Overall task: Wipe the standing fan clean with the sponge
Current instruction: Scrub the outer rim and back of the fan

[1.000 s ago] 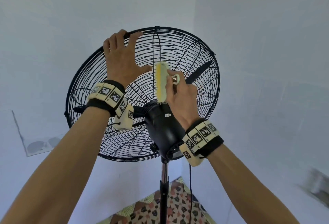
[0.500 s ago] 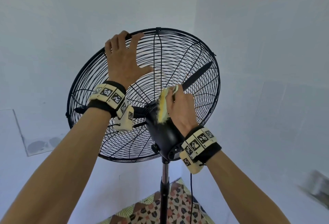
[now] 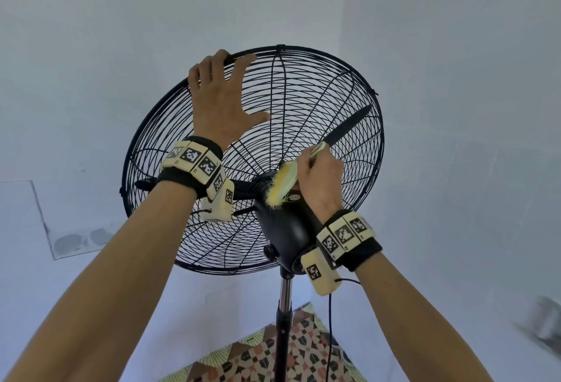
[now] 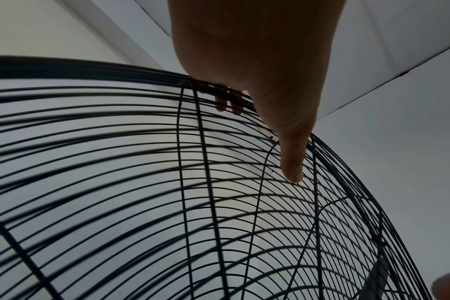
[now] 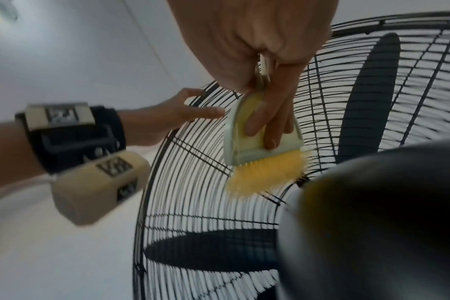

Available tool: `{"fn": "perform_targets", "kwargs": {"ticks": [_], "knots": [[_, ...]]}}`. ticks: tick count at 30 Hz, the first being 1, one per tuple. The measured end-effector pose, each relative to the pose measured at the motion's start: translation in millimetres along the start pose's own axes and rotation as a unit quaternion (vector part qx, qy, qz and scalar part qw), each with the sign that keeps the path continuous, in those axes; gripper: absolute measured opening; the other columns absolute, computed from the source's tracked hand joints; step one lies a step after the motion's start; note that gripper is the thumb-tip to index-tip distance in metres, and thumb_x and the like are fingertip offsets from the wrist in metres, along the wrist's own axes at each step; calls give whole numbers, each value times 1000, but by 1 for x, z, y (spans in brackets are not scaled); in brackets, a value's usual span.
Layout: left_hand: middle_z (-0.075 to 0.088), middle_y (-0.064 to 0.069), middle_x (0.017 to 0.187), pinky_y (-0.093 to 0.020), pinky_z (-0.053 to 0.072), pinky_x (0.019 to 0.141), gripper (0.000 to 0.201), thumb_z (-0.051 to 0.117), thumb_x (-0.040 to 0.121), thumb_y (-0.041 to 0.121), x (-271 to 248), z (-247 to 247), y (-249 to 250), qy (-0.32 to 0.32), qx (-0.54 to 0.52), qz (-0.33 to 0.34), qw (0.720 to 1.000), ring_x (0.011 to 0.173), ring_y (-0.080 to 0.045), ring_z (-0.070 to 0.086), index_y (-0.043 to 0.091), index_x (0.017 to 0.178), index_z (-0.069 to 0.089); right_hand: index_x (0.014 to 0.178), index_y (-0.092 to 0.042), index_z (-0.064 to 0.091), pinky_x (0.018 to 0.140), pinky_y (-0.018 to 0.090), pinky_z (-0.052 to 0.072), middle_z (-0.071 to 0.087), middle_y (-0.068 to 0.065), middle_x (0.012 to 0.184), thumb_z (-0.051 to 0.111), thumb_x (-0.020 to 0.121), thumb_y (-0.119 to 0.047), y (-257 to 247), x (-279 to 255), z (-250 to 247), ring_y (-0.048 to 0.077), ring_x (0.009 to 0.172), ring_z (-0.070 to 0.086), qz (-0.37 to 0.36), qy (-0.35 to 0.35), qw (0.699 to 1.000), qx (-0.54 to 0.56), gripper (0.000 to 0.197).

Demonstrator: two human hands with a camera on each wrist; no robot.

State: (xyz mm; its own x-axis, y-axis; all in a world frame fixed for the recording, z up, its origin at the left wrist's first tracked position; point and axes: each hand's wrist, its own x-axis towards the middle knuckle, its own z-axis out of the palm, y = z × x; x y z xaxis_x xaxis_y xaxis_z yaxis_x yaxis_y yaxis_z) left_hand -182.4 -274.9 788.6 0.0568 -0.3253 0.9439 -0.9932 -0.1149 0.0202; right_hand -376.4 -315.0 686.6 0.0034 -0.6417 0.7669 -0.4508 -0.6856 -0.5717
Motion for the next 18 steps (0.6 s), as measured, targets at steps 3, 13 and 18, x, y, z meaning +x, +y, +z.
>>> {"fn": "perform_targets", "kwargs": {"ticks": [3, 13, 18], "knots": [[43, -15, 150, -56, 29, 116, 102, 71, 68, 81, 0, 0, 2, 1, 0, 3, 1000, 137, -39, 41, 32, 151, 38, 101, -7, 52, 54, 37, 62, 64, 11, 83, 47, 106, -31, 0, 6, -2, 25, 68, 70, 50, -52, 997, 34, 25], [43, -15, 150, -56, 28, 117, 102, 71, 69, 81, -1, -2, 1, -1, 0, 2, 1000, 138, -39, 40, 32, 152, 38, 102, 7, 65, 57, 36, 63, 68, 11, 84, 50, 105, -22, -4, 6, -5, 13, 65, 74, 152, -126, 964, 179, 33], [43, -15, 150, -56, 28, 117, 102, 73, 68, 80, 0, 0, 1, 0, -3, -2, 1000, 138, -39, 40, 32, 152, 38, 100, -4, 66, 42, 13, 36, 63, 5, 63, 48, 108, -19, -18, 3, -12, 4, 43, 50, -67, -56, 994, 64, 25]]}}
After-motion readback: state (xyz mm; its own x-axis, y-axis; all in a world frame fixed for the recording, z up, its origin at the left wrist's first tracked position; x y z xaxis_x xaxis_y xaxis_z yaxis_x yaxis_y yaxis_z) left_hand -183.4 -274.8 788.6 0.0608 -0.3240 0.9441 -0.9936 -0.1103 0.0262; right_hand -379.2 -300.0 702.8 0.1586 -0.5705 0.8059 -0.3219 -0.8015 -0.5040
